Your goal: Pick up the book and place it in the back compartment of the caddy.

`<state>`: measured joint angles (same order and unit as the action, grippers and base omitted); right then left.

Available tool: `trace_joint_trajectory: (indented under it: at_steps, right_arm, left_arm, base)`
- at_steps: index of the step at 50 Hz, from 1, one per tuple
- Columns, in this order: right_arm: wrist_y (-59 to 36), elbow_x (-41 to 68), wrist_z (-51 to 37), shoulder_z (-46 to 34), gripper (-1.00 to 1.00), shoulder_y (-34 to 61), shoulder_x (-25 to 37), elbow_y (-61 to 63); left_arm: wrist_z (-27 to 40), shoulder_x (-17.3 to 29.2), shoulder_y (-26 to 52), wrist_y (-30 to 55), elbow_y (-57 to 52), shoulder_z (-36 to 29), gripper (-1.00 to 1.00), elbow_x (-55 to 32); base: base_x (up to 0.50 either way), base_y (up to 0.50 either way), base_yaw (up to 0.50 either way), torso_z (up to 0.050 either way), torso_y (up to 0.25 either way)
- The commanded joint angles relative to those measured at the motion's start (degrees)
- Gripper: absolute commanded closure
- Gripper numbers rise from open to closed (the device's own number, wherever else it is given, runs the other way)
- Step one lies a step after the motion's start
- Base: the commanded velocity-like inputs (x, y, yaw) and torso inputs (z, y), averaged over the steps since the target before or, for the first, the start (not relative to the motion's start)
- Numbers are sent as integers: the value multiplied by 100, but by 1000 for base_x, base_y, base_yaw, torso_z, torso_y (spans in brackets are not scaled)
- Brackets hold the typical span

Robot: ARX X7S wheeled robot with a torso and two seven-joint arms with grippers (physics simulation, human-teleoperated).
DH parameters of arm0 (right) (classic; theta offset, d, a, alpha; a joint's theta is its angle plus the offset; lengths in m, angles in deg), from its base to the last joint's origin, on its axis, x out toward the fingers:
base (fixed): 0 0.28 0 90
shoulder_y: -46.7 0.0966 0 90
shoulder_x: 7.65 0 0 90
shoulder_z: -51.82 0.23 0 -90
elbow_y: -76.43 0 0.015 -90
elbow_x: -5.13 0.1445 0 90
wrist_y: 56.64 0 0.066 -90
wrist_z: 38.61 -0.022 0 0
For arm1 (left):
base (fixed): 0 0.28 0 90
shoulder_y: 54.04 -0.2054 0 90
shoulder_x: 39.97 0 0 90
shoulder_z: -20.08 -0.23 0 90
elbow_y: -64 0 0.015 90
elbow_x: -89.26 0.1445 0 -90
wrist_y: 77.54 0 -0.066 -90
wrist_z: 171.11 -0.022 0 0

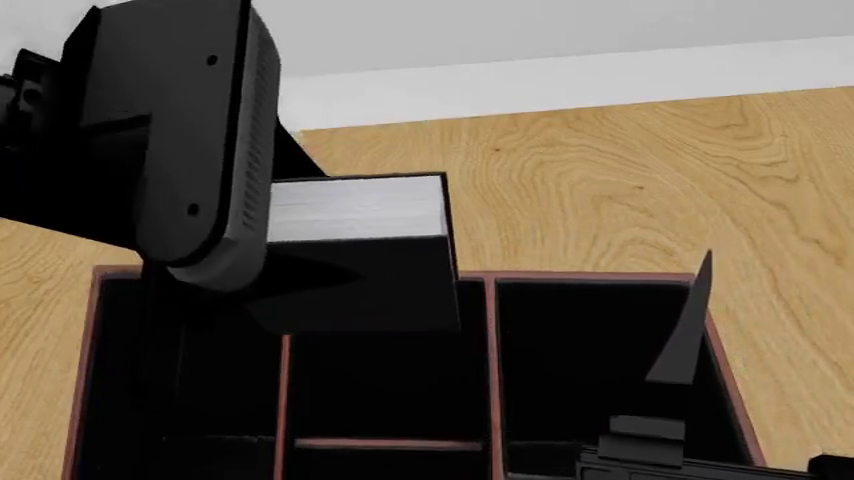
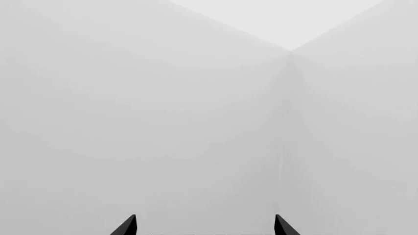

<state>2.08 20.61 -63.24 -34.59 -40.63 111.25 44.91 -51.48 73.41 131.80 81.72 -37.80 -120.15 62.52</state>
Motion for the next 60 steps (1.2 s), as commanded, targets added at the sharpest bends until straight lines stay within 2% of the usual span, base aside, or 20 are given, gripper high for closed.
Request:
trace_joint_trajectory:
  at_steps: [1, 41, 60]
  right_arm:
    - [210, 52, -66, 67, -100, -225, 14, -18]
    - [187, 247, -260, -92, -100, -15, 190, -128]
    - [471, 221, -263, -85, -100, -198, 204, -247]
  left_arm:
    - [222, -9, -218, -2, -305, -84, 100, 20]
    - [561, 31, -796, 646, -944, 51, 100, -462]
    - [733, -60, -941, 807, -1109, 127, 100, -617]
  base:
    - [0, 0, 0, 0, 0]
    - [0, 0, 0, 0, 1]
    - [0, 0, 0, 0, 1]
